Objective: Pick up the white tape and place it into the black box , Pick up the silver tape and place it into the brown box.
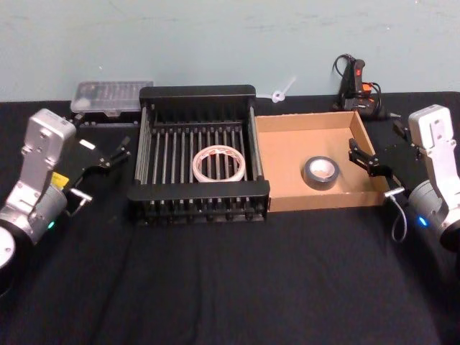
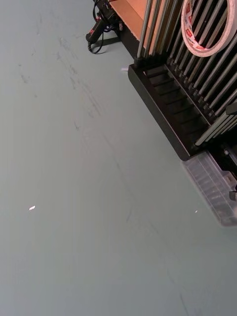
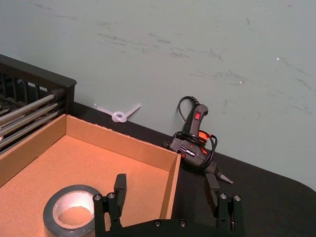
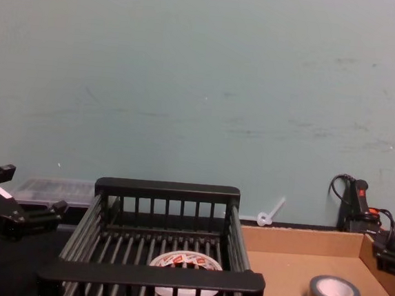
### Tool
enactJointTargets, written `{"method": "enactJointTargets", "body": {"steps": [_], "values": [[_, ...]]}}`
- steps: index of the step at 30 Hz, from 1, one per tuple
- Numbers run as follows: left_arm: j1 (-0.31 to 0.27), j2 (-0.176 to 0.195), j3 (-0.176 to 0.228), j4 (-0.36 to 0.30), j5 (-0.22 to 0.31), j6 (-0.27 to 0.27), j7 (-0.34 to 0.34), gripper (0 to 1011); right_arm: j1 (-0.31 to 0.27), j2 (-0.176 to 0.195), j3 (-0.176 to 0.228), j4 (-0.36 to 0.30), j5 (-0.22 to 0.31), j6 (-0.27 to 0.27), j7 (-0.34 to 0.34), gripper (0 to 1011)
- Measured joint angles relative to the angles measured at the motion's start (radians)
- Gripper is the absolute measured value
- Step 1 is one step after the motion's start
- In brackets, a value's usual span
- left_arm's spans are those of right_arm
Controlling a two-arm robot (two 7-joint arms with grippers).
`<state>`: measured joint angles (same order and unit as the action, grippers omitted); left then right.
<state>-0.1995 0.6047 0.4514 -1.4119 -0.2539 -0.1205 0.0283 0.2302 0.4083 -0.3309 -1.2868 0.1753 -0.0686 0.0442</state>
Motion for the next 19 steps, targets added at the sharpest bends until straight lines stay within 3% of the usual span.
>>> {"method": "enactJointTargets", "body": {"steps": [19], "values": [[0.000, 0.000, 0.000, 0.000, 0.000, 0.000, 0.000, 1001, 0.000, 0.000, 0.000, 0.000, 0.000, 0.000, 0.000, 1000]]}}
